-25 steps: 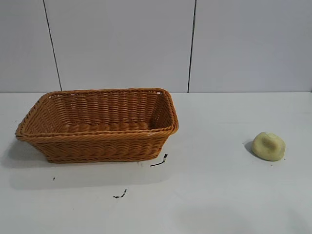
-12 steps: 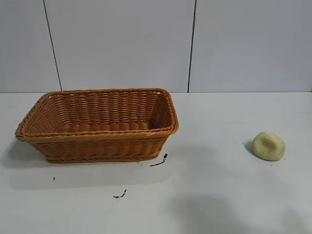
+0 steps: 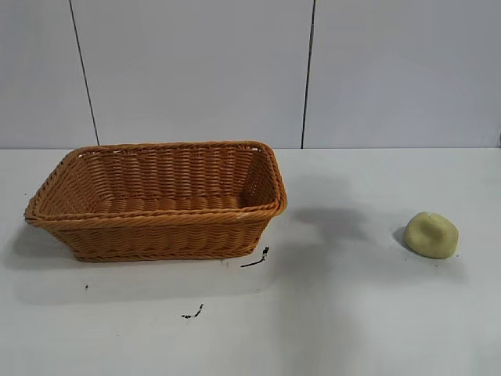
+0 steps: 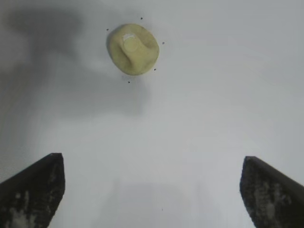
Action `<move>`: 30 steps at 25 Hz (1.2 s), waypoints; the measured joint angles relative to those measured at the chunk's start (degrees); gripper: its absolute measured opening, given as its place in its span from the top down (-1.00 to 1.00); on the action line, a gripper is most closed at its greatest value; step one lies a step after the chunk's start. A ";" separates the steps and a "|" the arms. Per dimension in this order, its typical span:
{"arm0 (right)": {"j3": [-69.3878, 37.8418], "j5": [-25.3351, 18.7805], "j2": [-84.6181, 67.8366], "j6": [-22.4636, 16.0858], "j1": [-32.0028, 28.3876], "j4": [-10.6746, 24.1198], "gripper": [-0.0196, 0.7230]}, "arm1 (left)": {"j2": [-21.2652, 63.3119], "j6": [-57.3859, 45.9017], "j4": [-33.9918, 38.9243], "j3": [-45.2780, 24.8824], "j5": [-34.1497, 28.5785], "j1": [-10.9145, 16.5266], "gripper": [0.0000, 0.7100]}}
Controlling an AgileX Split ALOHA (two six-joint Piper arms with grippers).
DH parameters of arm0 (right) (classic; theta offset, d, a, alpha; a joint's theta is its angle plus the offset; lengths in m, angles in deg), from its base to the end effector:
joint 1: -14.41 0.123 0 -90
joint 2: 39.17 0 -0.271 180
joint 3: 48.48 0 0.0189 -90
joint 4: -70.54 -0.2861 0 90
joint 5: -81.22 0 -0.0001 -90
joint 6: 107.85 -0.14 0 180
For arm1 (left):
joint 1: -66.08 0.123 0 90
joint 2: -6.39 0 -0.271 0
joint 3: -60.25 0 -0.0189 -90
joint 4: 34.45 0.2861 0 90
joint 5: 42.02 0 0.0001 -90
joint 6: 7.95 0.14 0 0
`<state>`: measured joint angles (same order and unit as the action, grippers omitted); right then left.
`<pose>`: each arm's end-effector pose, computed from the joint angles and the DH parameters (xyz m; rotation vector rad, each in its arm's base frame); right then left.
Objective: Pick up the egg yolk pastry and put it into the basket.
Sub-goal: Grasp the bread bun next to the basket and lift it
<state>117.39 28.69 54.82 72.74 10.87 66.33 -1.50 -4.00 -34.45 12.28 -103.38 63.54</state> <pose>0.3429 -0.0130 0.1905 0.1208 2.7983 0.0751 0.0821 -0.0036 0.2723 0.1158 2.0426 0.0154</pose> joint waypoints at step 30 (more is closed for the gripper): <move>5.92 20.85 30.95 -1.45 6.16 3.41 -0.92 | 0.00 0.00 0.00 0.00 0.00 0.00 -0.96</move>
<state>123.31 49.54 85.78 71.30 17.03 69.74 -1.50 -4.00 -34.45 12.28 -103.38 63.54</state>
